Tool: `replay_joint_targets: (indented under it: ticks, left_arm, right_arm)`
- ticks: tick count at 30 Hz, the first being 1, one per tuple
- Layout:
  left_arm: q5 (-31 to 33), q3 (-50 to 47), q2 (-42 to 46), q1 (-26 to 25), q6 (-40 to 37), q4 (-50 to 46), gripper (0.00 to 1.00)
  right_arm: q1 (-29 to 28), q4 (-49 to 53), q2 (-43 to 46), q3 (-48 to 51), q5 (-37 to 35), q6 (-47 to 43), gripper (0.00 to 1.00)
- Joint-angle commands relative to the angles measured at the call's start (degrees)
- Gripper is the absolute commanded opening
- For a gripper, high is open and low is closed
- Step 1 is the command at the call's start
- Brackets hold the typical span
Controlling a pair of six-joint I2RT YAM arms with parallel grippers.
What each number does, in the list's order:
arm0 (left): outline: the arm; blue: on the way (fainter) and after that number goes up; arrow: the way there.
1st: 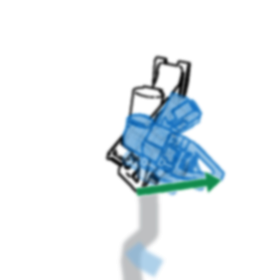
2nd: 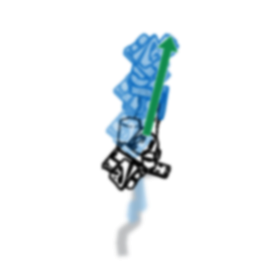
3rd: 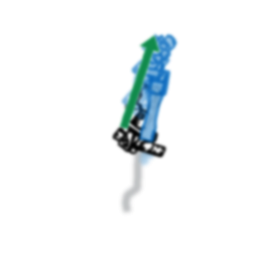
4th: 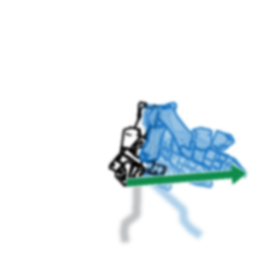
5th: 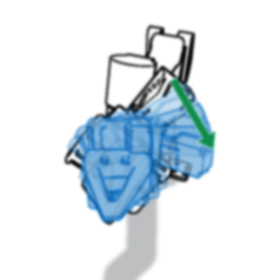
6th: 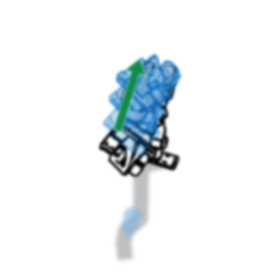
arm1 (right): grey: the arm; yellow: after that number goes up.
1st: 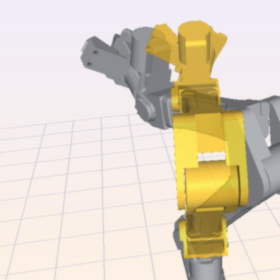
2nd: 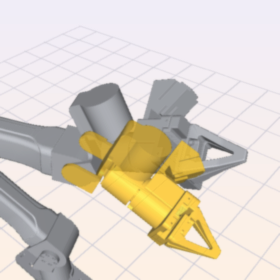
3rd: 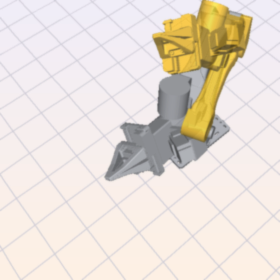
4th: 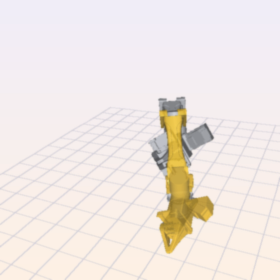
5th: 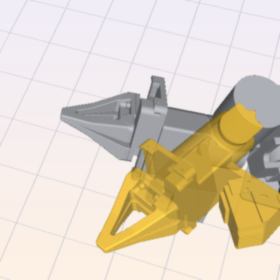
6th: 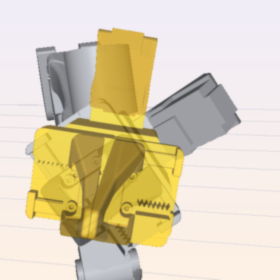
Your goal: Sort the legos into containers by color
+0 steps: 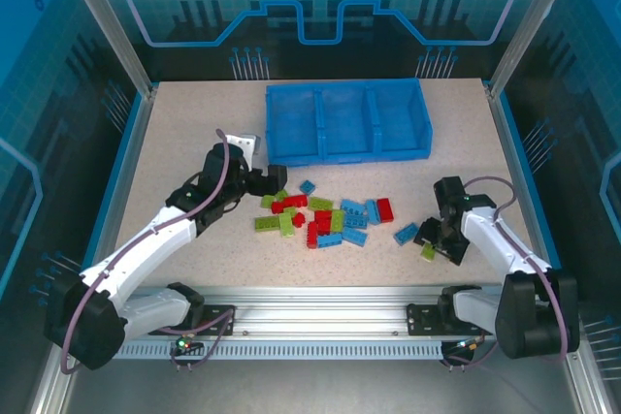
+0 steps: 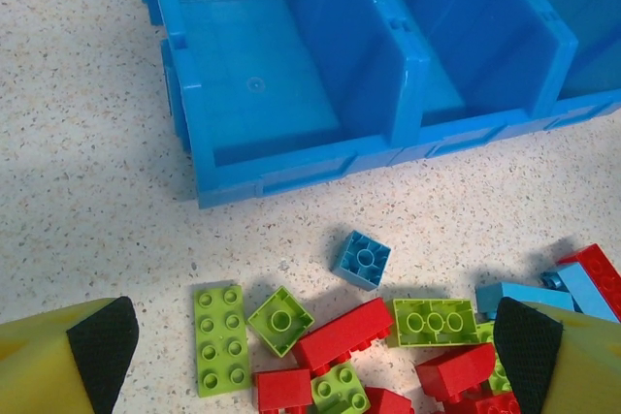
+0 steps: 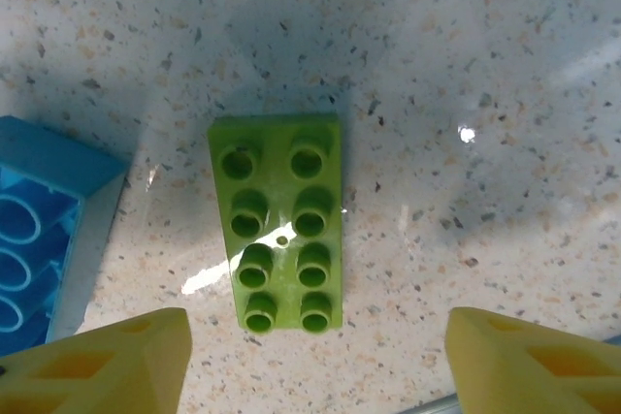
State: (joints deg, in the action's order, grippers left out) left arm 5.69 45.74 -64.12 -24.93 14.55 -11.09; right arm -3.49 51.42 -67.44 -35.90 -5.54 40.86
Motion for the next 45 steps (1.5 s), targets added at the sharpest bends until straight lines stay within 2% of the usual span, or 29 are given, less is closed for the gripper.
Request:
replay_joint_targets:
  ticks: [1, 10, 12, 17, 21, 31, 34, 38, 41, 45]
  left_arm:
    - [-0.7, -0.5, 1.2, -0.3, 1.7, 0.7, 0.99]
    - [-0.2, -0.3, 1.6, -0.3, 1.6, 0.2, 0.99]
    - [0.0, -0.1, 1.6, -0.3, 1.7, 0.2, 0.99]
    - [0.2, -0.1, 1.6, -0.3, 1.7, 0.0, 0.99]
    - [0.3, -0.2, 1.7, -0.3, 1.7, -0.2, 0.99]
    - [2.0, -0.1, 1.2, -0.3, 2.2, -1.1, 0.99]
    - [2.0, 0.0, 0.9, -0.3, 2.6, -1.1, 0.99]
    - [2.7, 0.2, 0.5, -0.3, 2.8, -1.2, 0.99]
    - [4.2, 0.7, -0.3, -0.3, 3.8, -2.5, 0.99]
    - [5.1, 1.9, -1.4, -0.3, 5.5, -5.2, 0.99]
  right_arm:
    - [-0.7, -2.0, -2.9, -0.7, -0.2, -0.7, 0.67]
    - [-0.9, -5.2, -10.3, -1.2, -1.5, -2.8, 0.61]
    - [-0.9, -6.2, -10.9, -0.8, -1.6, -3.0, 0.56]
    - [-0.9, -7.3, -10.0, 0.2, -1.5, -3.4, 0.39]
    - [-0.8, -8.4, -9.0, 0.8, -0.6, -3.3, 0.32]
    - [-1.3, -2.8, -2.6, -5.8, -1.3, -4.3, 0.25]
    - [-3.4, -1.7, 0.2, -10.1, -0.6, -4.7, 0.26]
    - [-9.5, -4.3, -0.3, -17.5, 2.3, -4.8, 0.27]
    - [-15.0, -7.9, -5.6, -24.7, 4.6, -5.7, 0.27]
    - [-20.9, -13.1, -17.2, -36.6, 9.7, -8.5, 0.27]
